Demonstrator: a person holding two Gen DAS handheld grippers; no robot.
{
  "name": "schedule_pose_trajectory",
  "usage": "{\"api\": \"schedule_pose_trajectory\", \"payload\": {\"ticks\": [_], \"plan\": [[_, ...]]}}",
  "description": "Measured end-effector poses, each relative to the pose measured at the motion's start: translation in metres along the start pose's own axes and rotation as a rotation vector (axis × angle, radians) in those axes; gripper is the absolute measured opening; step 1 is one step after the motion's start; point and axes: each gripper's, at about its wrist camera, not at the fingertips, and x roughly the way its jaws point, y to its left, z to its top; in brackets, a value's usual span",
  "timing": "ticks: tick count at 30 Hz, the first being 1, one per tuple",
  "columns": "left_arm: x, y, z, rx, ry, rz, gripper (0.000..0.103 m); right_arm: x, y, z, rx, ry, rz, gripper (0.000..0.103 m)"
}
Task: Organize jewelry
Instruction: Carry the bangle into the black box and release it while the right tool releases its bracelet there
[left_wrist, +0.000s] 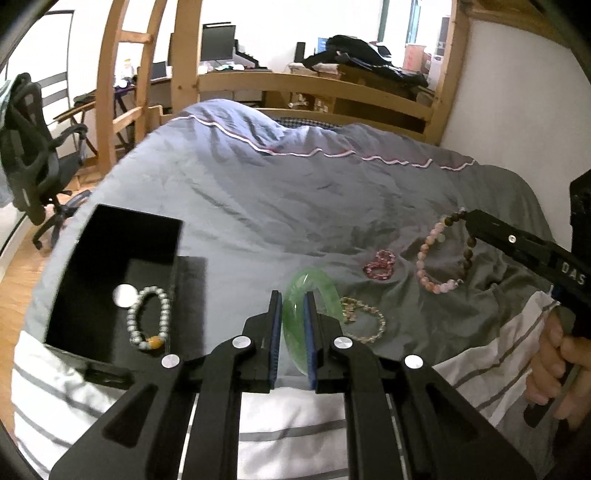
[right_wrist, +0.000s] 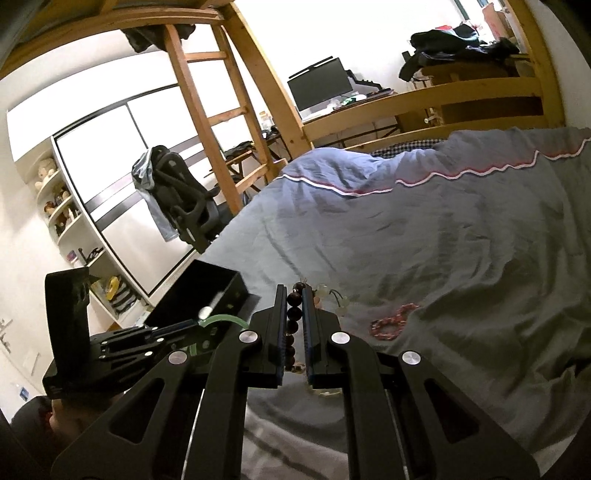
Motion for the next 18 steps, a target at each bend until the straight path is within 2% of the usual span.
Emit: {"api": "schedule_pose_trajectory", "payload": {"ticks": [18], "plan": [[-0.037,0.058,0.011,-0.032,-0.081,0.083,0.011,0.027,0.067,0.013,-0.083,0.044,0.041,0.009]]}}
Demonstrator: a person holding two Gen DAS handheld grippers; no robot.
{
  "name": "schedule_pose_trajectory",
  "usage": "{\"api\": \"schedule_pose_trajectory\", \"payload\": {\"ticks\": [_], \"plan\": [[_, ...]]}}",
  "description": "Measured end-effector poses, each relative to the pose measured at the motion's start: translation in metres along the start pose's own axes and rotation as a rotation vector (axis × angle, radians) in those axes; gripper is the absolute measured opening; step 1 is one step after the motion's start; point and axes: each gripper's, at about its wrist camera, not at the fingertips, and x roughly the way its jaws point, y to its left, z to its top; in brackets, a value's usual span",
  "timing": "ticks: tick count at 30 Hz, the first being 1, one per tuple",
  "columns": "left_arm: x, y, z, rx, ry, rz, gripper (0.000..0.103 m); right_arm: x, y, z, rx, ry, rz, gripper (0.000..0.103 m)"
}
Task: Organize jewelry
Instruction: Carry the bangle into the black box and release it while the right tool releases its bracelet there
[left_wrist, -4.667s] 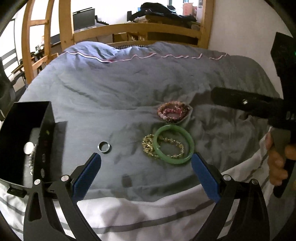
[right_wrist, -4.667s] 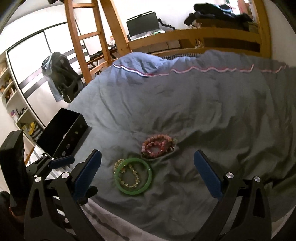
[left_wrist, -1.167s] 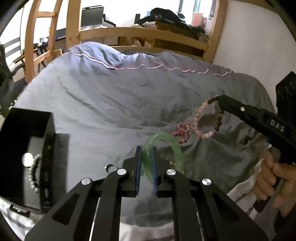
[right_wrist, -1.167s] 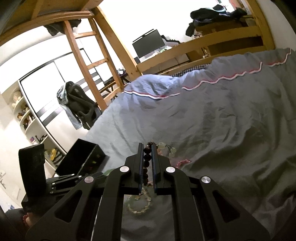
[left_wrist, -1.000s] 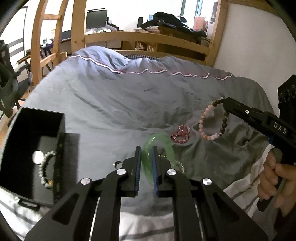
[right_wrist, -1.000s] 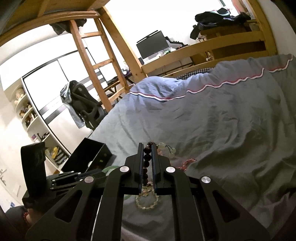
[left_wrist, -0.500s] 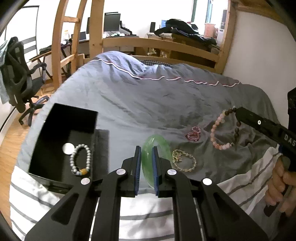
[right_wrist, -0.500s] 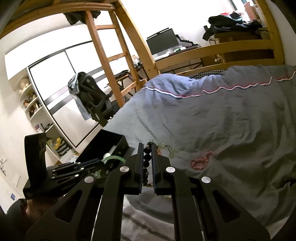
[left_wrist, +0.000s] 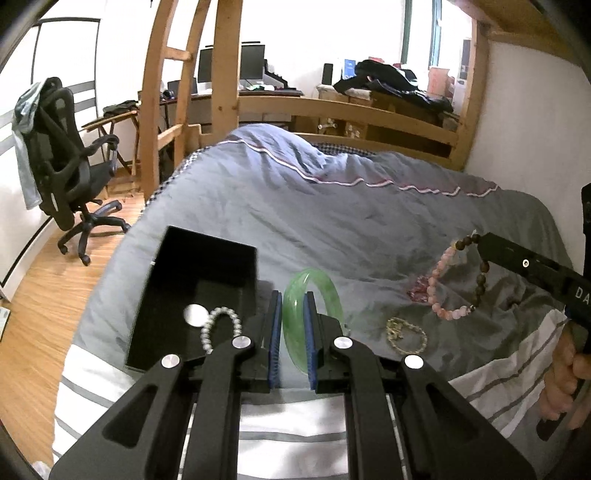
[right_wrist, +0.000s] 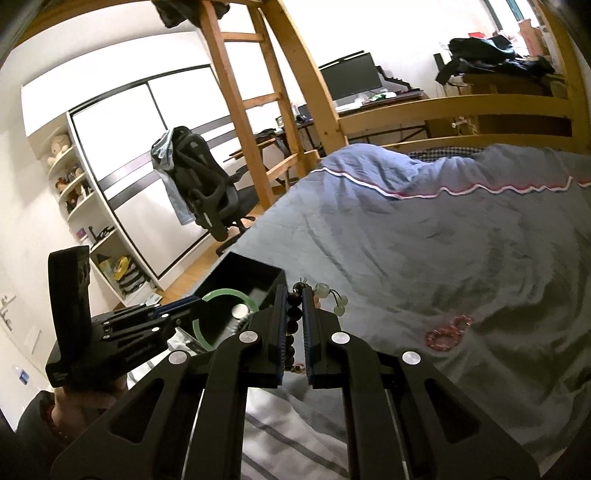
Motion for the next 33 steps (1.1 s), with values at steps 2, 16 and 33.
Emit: {"api": "schedule_pose_trajectory", "payload": {"ticks": [2,16,33], "plan": [[-0.001,0.011,0.001,-0.018,-0.005,0.012,0.011,0.006,0.007,0.002,-0.005,0.006,0.007,0.009],[-0.001,0.058,0.002,-0.103,-0.026,0.091,0.011,0.041,0.052,0.013,-0.075,0.045,0.029,0.009],[0.001,0.082,-0.003,-0.17,-0.037,0.135,0.011,0.089,0.096,0.021,-0.134,0.09,0.075,0.009]]}}
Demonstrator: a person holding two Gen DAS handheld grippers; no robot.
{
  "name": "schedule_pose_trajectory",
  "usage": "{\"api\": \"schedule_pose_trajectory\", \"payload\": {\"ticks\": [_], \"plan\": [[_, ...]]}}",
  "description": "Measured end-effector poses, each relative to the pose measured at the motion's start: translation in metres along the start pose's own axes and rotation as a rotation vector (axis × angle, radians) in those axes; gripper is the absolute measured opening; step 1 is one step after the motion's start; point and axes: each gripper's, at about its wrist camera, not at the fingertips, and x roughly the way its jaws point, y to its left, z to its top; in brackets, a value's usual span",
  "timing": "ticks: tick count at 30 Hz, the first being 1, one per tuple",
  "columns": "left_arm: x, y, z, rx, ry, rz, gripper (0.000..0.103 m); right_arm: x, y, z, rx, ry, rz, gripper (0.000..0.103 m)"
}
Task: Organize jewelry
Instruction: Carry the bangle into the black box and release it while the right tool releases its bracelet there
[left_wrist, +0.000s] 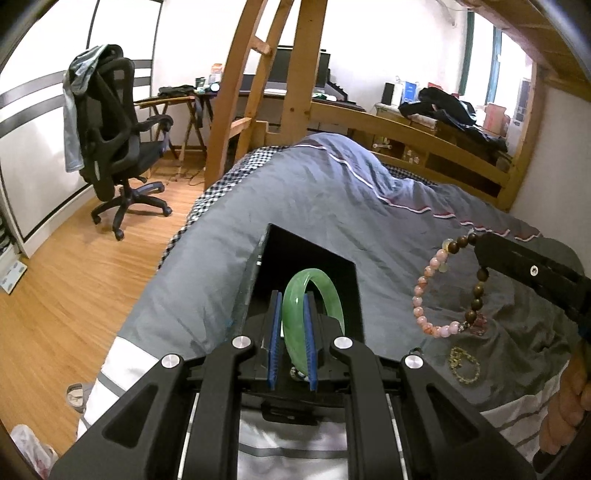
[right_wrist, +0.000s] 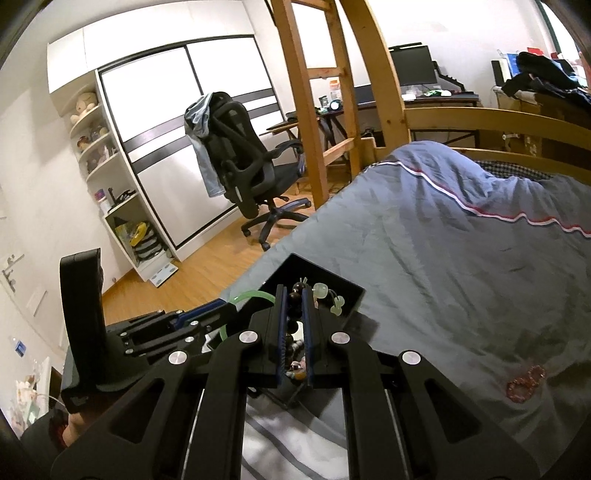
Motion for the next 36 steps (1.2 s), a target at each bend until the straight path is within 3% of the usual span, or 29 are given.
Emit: {"api": "schedule_pose_trajectory", "payload": {"ticks": [7,34,36], "plan": [[0.001,0.005,0.003,0.005,-0.021,0.123,0.011,0.029,0.007,0.001,-0.016,0.038,0.006,0.009],[0.009,0.015,0.003,-0.045,0.028,0.083,0.012,0.066,0.01,-0.013,-0.022,0.134,0.01,0.009],[0.007,0.015,0.004,-0.042,0.017,0.096,0.017,0.068,0.008,-0.014,-0.01,0.142,0.011,0.01]]}}
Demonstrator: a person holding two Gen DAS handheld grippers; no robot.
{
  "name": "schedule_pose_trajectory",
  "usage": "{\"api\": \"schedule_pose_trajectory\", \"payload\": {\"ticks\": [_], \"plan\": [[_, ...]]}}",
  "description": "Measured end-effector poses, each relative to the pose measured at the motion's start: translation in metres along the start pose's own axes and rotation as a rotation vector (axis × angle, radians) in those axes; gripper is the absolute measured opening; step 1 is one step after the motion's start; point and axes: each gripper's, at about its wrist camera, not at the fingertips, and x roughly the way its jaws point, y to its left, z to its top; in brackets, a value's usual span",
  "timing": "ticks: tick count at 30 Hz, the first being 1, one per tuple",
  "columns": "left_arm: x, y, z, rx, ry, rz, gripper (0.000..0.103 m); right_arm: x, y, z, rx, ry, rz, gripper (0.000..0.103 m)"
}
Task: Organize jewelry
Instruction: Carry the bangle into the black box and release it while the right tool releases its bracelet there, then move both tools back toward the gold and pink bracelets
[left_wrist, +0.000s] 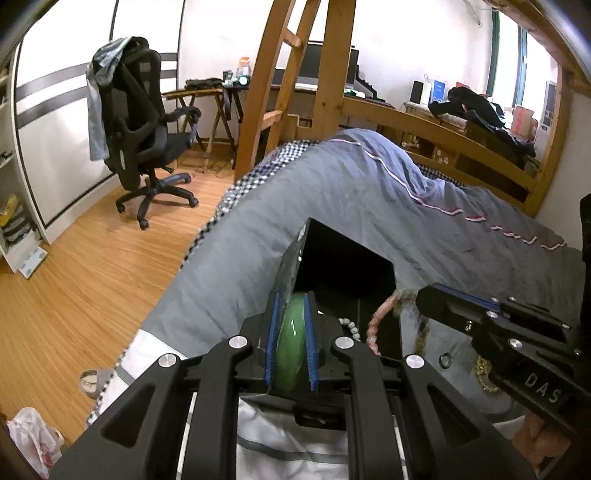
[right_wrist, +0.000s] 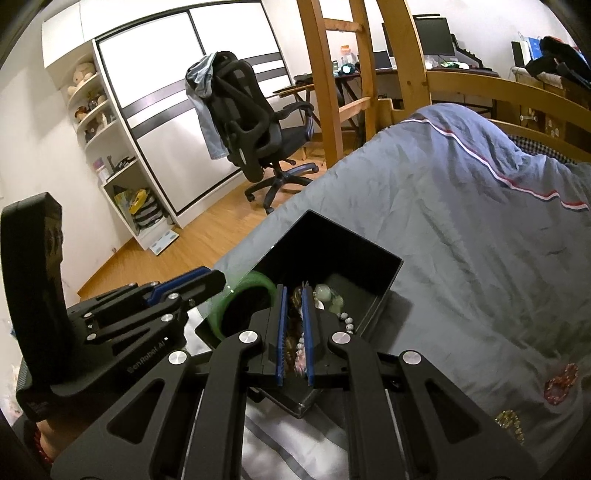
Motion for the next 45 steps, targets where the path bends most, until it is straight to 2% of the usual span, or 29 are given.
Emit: {"api": "schedule_pose_trajectory", "payload": {"ticks": [3,4,5,6,7,8,10,12,14,21,23,27,28,31,35,40,45], "plan": [[-0.001,0.0,0.0,-0.006,-0.007,0.008,0.038,0.001,-0.004,0.0,0.022,0.008,0.003,0.018],[-0.002,-0.001,0.0,-0.007,-0.016,0.01,0.045,0.0,-0.004,0.0,0.028,0.004,0.005,0.03],[-0.004,0.0,0.0,-0.01,-0.021,0.01,0.049,-0.003,-0.005,0.0,0.03,-0.004,0.001,0.046],[-0.005,0.0,0.0,-0.013,-0.027,0.01,0.06,-0.006,-0.007,0.001,0.033,-0.017,-0.009,0.055],[-0.006,0.0,0.001,-0.013,-0.038,0.018,0.071,-0.011,-0.009,0.001,0.038,-0.035,-0.023,0.071],[-0.008,0.0,0.0,-0.012,-0.046,0.025,0.075,-0.018,-0.012,0.002,0.046,-0.054,-0.039,0.081],[-0.012,-0.003,0.0,-0.008,-0.065,0.027,0.085,-0.028,-0.018,0.003,0.056,-0.073,-0.072,0.094],[-0.015,-0.006,0.0,0.001,-0.079,0.029,0.095,-0.043,-0.03,0.005,0.076,-0.086,-0.119,0.096],[-0.019,-0.015,-0.001,0.026,-0.098,0.019,0.096,-0.055,-0.04,0.005,0.091,-0.097,-0.147,0.099],[-0.026,-0.065,-0.01,0.131,-0.108,-0.047,0.097,-0.105,-0.082,-0.005,0.125,-0.127,-0.246,0.099],[-0.025,-0.082,-0.015,0.118,-0.09,-0.095,0.097,-0.116,-0.094,-0.013,0.138,-0.127,-0.264,0.099],[-0.009,-0.109,-0.03,0.011,-0.02,-0.251,0.097,-0.132,-0.117,-0.029,0.169,-0.125,-0.291,0.099],[-0.003,-0.116,-0.034,0.018,-0.006,-0.259,0.097,-0.137,-0.124,-0.034,0.175,-0.127,-0.294,0.099],[0.009,-0.132,-0.043,0.087,0.018,-0.24,0.097,-0.142,-0.137,-0.044,0.172,-0.134,-0.304,0.099],[0.025,-0.139,-0.051,0.089,0.066,-0.267,0.097,-0.137,-0.153,-0.057,0.15,-0.123,-0.305,0.099],[0.045,-0.16,-0.058,0.169,0.091,-0.238,0.097,-0.127,-0.176,-0.076,0.107,-0.102,-0.322,0.099],[0.057,-0.203,-0.076,0.314,0.119,-0.318,0.097,-0.12,-0.205,-0.093,0.123,-0.096,-0.33,0.099]]}}
